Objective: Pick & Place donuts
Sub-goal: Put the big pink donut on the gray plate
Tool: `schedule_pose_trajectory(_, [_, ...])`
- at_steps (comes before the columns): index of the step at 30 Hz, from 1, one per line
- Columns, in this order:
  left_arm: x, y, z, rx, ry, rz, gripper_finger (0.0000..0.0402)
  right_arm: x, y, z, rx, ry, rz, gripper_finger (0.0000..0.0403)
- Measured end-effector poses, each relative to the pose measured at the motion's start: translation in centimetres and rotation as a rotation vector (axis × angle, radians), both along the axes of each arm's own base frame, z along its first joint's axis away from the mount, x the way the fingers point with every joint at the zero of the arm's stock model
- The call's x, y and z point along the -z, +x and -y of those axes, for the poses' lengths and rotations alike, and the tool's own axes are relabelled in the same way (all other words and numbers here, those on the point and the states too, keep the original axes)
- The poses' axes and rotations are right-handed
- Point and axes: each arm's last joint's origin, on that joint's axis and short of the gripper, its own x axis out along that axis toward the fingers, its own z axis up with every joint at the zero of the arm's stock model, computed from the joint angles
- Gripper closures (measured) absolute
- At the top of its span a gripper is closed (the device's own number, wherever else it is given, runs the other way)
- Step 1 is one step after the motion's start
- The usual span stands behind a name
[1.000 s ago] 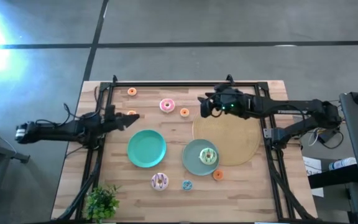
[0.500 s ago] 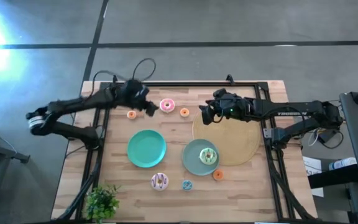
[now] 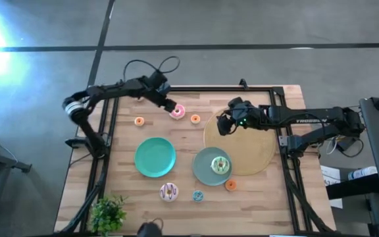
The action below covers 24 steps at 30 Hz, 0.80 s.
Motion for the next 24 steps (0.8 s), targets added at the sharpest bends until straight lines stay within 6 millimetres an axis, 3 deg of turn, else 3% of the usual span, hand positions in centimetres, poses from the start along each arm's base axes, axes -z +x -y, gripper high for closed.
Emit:
schedule_pose_trajectory(10, [0.8, 2.6, -3.4, 0.160, 0.006, -0.268, 0.0235, -0.2, -0.1, 0.2, 0.090, 0.005, 0.039, 0.0179])
schedule_pose_trajectory(16, [2.6, 3.6, -3.9, 0.211, -0.085, -0.244, 0.0235, -0.1, -0.1, 0.2, 0.113, 0.002, 0.044, 0.0179])
schedule_pose_trajectory(24, [3.7, 4.1, -4.2, 0.236, -0.071, -0.232, 0.0252, -0.1, -0.1, 0.2, 0.121, 0.015, 0.053, 0.0179])
